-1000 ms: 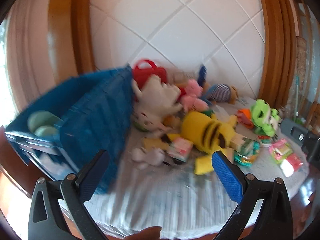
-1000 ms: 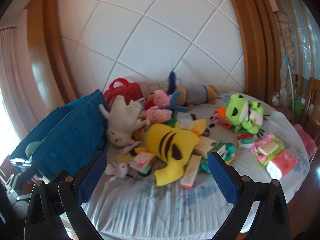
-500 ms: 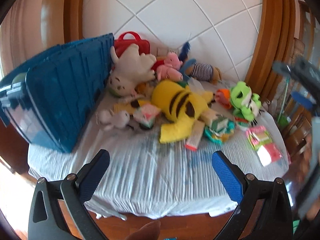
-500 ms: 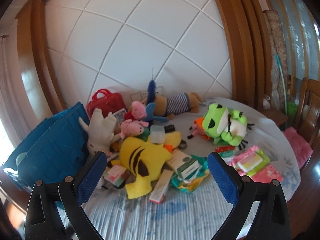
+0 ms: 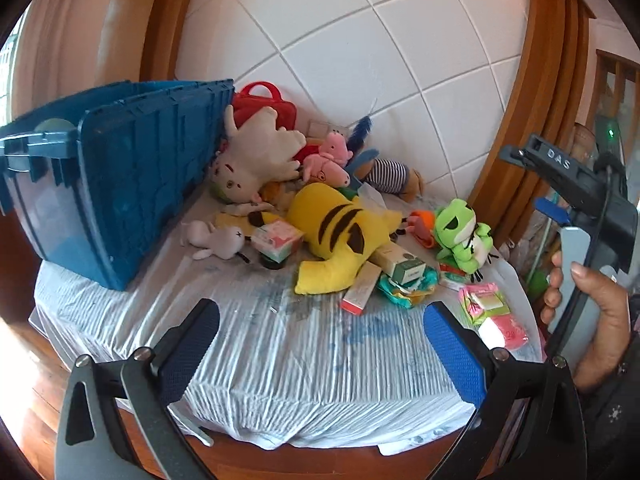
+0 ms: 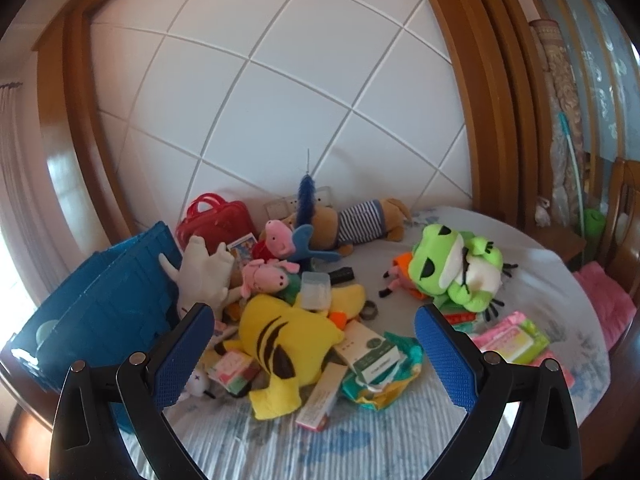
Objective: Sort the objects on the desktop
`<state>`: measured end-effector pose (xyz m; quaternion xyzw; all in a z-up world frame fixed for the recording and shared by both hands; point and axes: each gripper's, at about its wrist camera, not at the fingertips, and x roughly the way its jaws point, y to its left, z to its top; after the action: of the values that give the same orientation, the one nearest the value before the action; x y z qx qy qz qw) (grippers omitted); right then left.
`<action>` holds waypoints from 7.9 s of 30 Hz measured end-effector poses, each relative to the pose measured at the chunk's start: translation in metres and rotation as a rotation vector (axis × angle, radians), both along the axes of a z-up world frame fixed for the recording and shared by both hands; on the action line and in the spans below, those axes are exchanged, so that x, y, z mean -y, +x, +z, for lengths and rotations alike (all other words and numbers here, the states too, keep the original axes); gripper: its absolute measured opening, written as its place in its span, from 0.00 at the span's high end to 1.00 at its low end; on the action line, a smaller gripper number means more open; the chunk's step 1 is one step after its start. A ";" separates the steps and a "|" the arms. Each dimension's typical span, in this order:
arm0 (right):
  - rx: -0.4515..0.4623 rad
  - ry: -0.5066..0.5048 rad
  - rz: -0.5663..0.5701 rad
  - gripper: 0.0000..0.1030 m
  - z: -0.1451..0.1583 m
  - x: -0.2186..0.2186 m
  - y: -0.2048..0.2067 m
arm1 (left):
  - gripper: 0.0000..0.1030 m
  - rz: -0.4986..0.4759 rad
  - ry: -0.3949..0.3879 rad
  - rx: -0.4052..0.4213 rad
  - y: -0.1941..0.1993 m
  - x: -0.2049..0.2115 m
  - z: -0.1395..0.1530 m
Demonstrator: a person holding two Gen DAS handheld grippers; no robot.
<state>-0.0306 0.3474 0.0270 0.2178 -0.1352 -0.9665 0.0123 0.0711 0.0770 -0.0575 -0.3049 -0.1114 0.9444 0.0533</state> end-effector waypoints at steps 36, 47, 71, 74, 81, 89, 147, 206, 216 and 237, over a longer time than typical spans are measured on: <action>0.172 0.054 0.039 0.01 -0.052 0.033 -0.010 | 0.00 0.105 -0.280 -0.037 -0.122 0.011 0.011; 0.173 0.073 0.035 0.01 -0.050 0.011 0.004 | 0.00 0.121 -0.280 -0.018 -0.114 -0.001 0.002; 0.151 0.067 0.046 0.01 -0.044 0.012 0.014 | 0.00 0.122 -0.281 -0.031 -0.099 0.001 0.004; 0.149 0.069 0.048 0.01 -0.043 0.014 0.015 | 0.00 0.121 -0.281 -0.035 -0.097 0.002 0.004; 0.141 0.074 0.053 0.01 -0.039 0.019 0.017 | 0.00 0.127 -0.274 -0.038 -0.094 0.006 0.007; 0.137 0.072 0.060 0.01 -0.038 0.023 0.020 | 0.00 0.130 -0.275 -0.044 -0.089 0.009 0.008; 0.614 -0.296 0.154 0.01 -0.212 -0.043 -0.298 | 0.02 -0.348 -0.313 0.199 -0.305 -0.108 -0.206; 0.544 -0.278 0.293 0.40 -0.195 -0.053 -0.290 | 0.84 -0.264 -0.294 0.242 -0.296 -0.131 -0.187; 0.543 -0.494 0.317 0.23 -0.180 -0.074 -0.276 | 0.84 -0.281 -0.289 0.248 -0.294 -0.124 -0.186; 0.760 -0.553 0.521 0.63 -0.220 0.009 -0.368 | 0.84 -0.282 -0.277 0.255 -0.293 -0.119 -0.189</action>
<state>-0.3981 0.3387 -0.1932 0.5673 -0.3211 -0.7127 0.2591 -0.2221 0.1960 -0.2464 -0.4385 0.0568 0.8878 0.1279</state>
